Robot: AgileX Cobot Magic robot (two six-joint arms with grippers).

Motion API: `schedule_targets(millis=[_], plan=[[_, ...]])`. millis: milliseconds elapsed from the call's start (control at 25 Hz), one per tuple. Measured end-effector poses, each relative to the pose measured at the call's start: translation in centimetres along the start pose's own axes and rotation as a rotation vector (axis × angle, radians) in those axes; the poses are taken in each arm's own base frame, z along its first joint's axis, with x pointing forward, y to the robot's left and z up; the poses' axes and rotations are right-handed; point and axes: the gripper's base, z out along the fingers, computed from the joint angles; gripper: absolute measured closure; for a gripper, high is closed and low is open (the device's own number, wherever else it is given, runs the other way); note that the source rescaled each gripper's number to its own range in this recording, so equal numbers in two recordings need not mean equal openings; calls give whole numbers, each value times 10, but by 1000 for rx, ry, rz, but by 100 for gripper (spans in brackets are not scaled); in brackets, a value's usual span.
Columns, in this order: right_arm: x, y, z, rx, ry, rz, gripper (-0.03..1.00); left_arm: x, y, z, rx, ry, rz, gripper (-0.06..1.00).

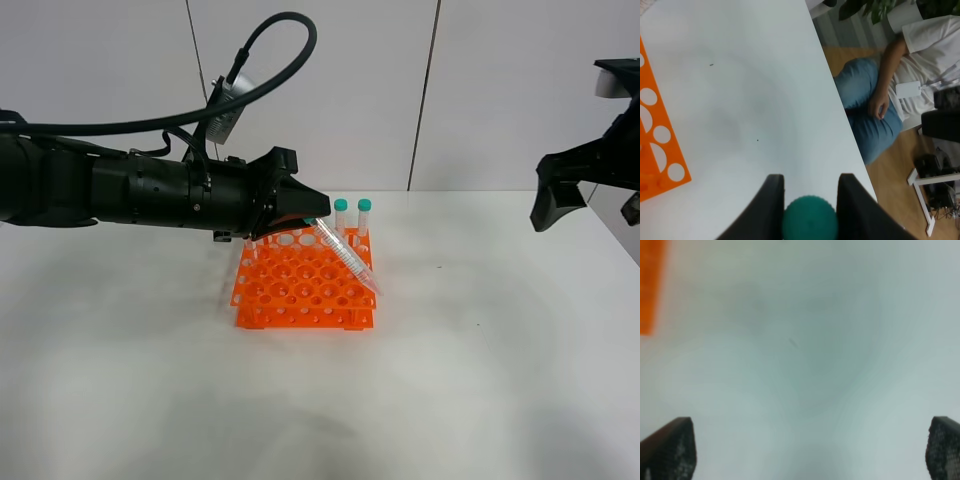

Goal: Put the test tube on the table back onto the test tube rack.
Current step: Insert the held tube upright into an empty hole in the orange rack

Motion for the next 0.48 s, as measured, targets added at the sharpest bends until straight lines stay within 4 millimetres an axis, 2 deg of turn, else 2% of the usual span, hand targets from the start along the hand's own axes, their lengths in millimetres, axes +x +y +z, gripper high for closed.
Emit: schedule_targets(millis=[120,200,360,480], plan=[[9,-12,0,14,22,40,-3,0,0,0,0,0,0,94],[21,-11,-2,13,29,35,-3,0,0,0,1,0,0,94],[64,-6,-4,6,51,30,-3,0,0,0,1,0,0,94],[105,-2,-6,0,50,34,-3,0,0,0,1,0,0,94]])
